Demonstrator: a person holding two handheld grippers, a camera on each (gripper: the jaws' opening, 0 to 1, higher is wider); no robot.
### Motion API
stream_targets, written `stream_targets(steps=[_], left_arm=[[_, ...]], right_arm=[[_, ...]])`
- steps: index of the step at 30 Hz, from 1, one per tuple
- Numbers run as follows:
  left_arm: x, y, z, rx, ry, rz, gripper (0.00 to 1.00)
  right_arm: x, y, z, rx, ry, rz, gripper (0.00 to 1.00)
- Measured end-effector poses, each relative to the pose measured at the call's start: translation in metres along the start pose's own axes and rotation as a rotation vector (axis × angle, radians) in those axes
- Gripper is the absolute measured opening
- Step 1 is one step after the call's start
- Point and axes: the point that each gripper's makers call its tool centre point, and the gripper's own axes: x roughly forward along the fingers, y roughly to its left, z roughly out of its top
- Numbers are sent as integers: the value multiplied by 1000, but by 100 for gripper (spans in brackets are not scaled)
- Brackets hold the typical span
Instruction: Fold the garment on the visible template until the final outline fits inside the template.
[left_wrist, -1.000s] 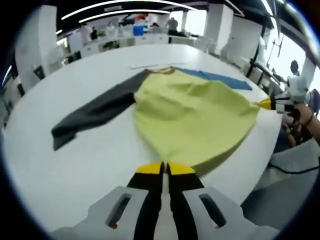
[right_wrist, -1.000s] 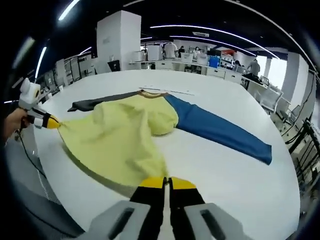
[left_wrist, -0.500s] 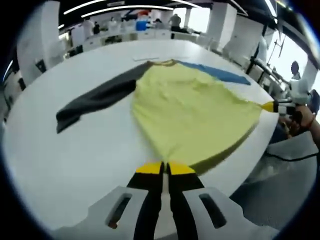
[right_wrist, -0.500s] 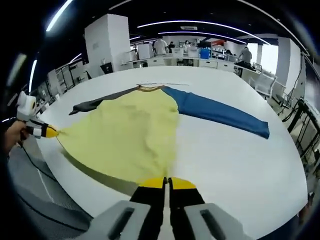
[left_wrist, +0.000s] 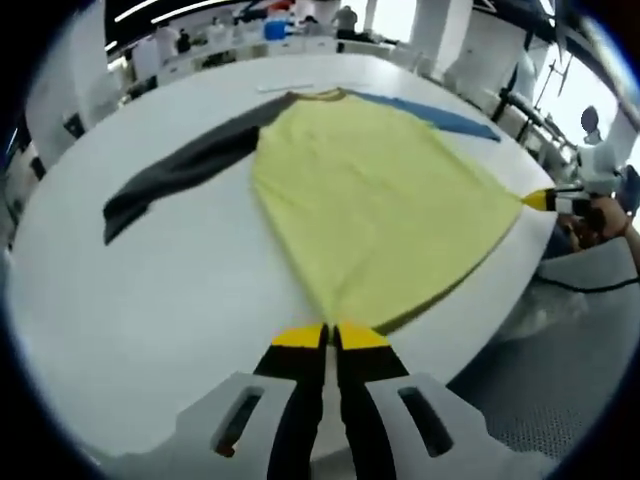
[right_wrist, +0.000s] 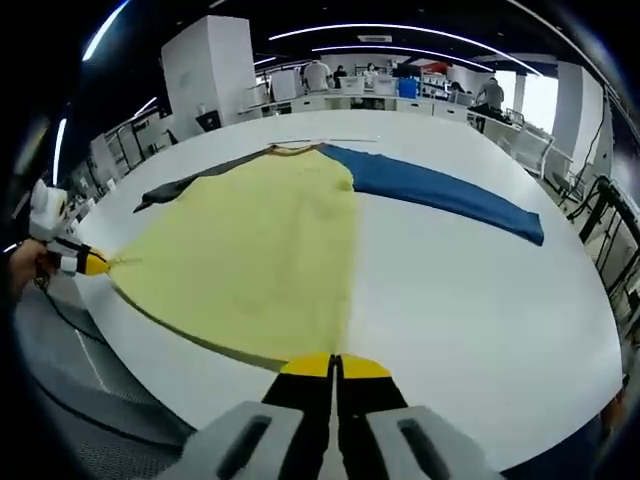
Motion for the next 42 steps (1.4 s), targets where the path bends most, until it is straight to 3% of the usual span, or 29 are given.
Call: stream_targets(steps=[4, 22, 25, 34, 39, 42], left_arm=[[4, 3, -7, -3, 25, 7, 0], [8, -2, -24, 23, 103, 0, 1], [8, -4, -26, 66, 125, 19, 1], [5, 1, -28, 29, 114, 24, 1], [2, 5, -31, 45, 126, 48, 9], [0, 8, -31, 38, 121, 67, 22]], right_arm=[[2, 1, -10, 3, 26, 2, 0], [-4, 0, -19, 1, 63, 1, 0], [-3, -1, -21, 4, 65, 2, 0], [-1, 0, -20, 33, 68, 5, 0], [-2, -2, -22, 35, 79, 6, 1], [-6, -1, -21, 47, 69, 9, 8]])
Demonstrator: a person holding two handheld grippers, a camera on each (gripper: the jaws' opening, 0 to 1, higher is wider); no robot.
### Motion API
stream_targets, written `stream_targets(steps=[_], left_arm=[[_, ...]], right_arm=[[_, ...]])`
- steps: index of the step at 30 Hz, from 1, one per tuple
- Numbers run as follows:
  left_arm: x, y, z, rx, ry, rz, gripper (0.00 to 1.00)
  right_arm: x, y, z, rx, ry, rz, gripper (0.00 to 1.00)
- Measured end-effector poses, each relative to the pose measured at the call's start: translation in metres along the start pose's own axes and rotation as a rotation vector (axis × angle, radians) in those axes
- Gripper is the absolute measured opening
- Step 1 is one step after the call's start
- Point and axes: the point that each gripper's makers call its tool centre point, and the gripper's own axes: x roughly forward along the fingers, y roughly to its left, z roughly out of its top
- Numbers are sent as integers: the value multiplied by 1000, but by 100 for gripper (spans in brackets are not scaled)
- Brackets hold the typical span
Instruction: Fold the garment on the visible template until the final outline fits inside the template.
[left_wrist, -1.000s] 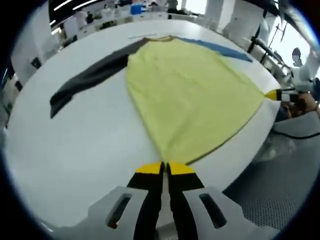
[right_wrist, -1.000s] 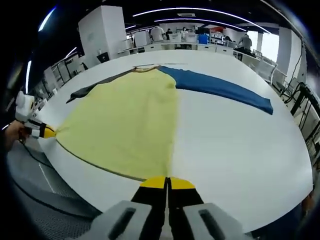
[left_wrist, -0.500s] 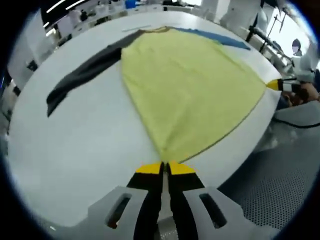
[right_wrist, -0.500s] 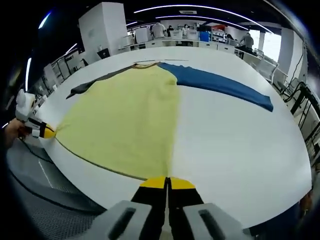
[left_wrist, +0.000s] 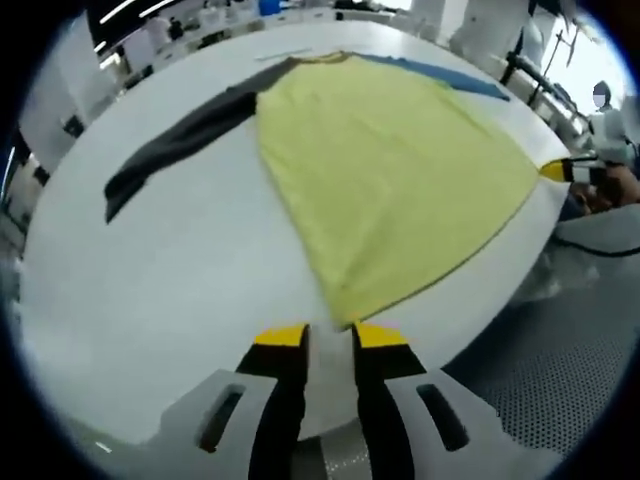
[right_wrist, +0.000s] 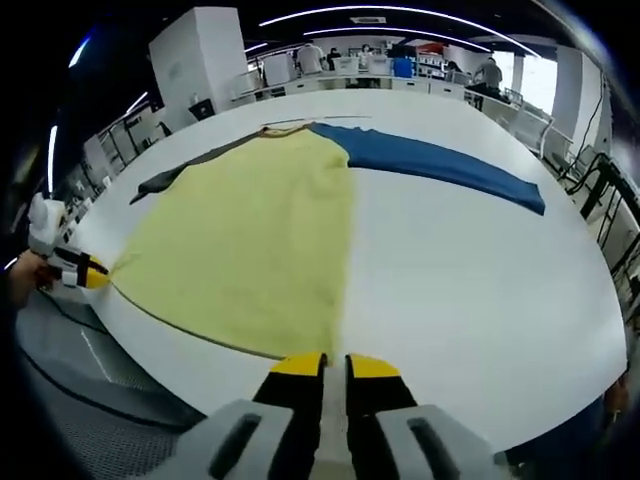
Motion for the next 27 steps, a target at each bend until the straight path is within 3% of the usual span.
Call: stream_targets(steps=[4, 6, 8, 15, 16, 20, 22, 27], left_arm=[[-5, 5, 13, -42, -86, 9, 38], [-6, 8, 17, -11, -111, 27, 48], [-7, 8, 18, -5, -117, 31, 52], [-12, 5, 38, -12, -217, 27, 64], [-15, 5, 46, -14, -260, 29, 67], [-22, 7, 63, -26, -351, 40, 88], [-27, 6, 70, -9, -386, 39, 94], [-33, 7, 73, 23, -409, 49, 99]], right_arm=[[-1, 0, 6, 36, -36, 19, 29], [-1, 2, 9, 29, -48, 24, 36], [0, 3, 15, 32, -68, 47, 41], [-3, 5, 41, 48, -140, 101, 63], [-3, 4, 45, 57, -148, 109, 67], [-5, -6, 55, 53, -177, 93, 73], [-4, -12, 58, 40, -179, 80, 76], [-2, -36, 66, 58, -185, 52, 79]])
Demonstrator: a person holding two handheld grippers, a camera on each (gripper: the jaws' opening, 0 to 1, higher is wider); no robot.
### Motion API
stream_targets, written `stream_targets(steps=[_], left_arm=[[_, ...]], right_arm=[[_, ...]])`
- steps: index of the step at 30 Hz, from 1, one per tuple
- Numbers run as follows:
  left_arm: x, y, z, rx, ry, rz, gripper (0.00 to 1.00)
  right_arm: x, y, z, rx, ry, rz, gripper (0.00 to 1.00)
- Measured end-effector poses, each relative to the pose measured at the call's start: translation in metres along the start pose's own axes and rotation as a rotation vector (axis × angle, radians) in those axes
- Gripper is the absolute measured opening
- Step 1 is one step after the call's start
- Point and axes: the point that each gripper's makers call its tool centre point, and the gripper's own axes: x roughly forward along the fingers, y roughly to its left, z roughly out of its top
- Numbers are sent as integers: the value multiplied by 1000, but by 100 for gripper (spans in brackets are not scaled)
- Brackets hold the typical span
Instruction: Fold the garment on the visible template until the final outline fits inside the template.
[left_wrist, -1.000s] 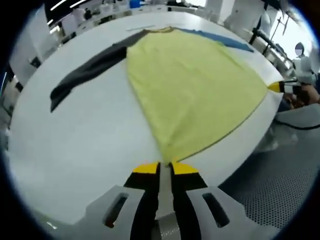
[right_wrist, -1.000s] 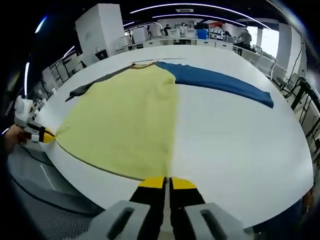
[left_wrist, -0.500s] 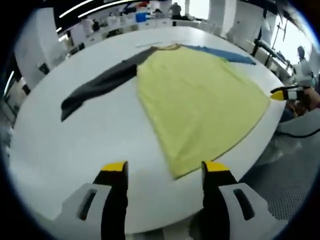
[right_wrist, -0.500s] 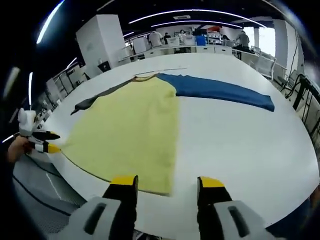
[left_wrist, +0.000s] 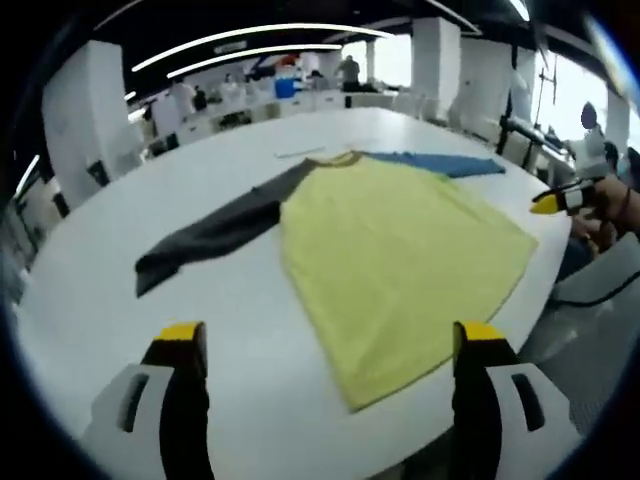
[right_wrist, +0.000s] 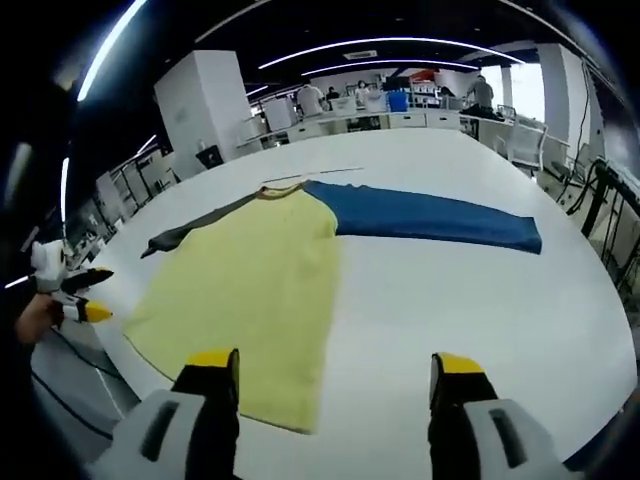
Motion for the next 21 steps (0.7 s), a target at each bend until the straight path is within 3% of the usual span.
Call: stream_targets(steps=[7, 10, 17, 21], left_arm=[[-3, 1, -1, 21, 7, 3, 99], [-3, 0, 0, -6, 1, 0, 99], [-3, 2, 5, -21, -2, 10, 99], [-5, 2, 8, -16, 6, 16, 99]], right_arm=[[7, -40, 21, 12, -38, -64, 80], [12, -58, 33, -2, -46, -99, 80], [28, -93, 59, 11, -60, -115, 79], [34, -109, 72, 67, -79, -119, 77]])
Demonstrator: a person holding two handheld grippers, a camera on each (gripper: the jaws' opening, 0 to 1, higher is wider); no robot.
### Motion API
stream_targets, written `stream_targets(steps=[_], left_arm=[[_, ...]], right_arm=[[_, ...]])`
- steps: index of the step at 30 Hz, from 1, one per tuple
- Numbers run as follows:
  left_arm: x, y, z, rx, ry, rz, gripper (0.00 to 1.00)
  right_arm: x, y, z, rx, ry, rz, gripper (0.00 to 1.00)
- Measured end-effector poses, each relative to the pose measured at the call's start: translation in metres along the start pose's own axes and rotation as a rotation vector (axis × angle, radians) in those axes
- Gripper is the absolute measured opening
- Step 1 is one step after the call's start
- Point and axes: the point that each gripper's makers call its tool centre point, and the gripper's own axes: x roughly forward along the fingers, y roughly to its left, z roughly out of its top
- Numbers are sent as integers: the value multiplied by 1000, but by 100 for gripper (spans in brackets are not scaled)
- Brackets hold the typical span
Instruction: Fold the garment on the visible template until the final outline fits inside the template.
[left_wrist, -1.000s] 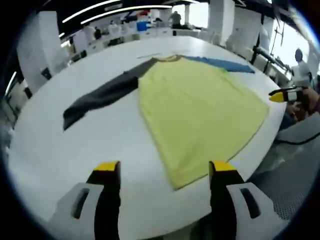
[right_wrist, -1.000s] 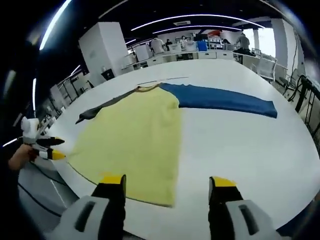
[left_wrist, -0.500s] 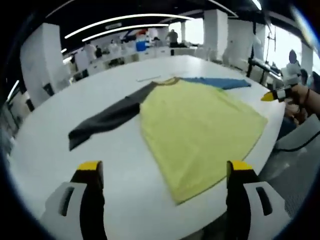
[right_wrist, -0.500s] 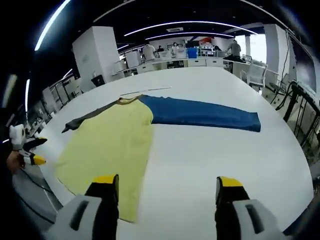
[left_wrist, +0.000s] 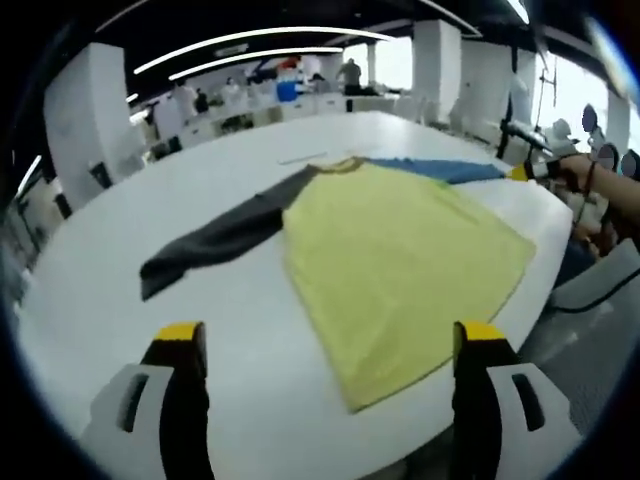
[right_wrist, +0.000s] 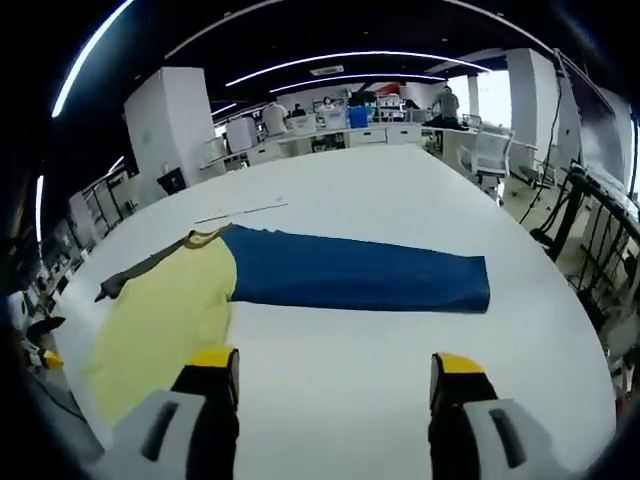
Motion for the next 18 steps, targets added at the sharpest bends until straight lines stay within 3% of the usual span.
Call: stream_targets(steps=[5, 8, 10, 14, 15, 18], left_arm=[[-1, 1, 2, -3, -6, 1, 99], [0, 3, 0, 6, -4, 12, 99], [1, 4, -4, 15, 21, 18, 98], [3, 5, -8, 14, 39, 28, 98], [3, 4, -8, 12, 39, 28, 98], [5, 3, -6, 8, 31, 24, 98]], right_arm=[[13, -27, 5, 10, 17, -40, 75], [18, -47, 11, -5, 13, -98, 68], [18, -52, 16, 10, -1, -118, 67], [33, -83, 26, 34, -19, -147, 65], [31, -80, 25, 43, -9, -152, 64], [43, -97, 25, 52, 4, -164, 61]])
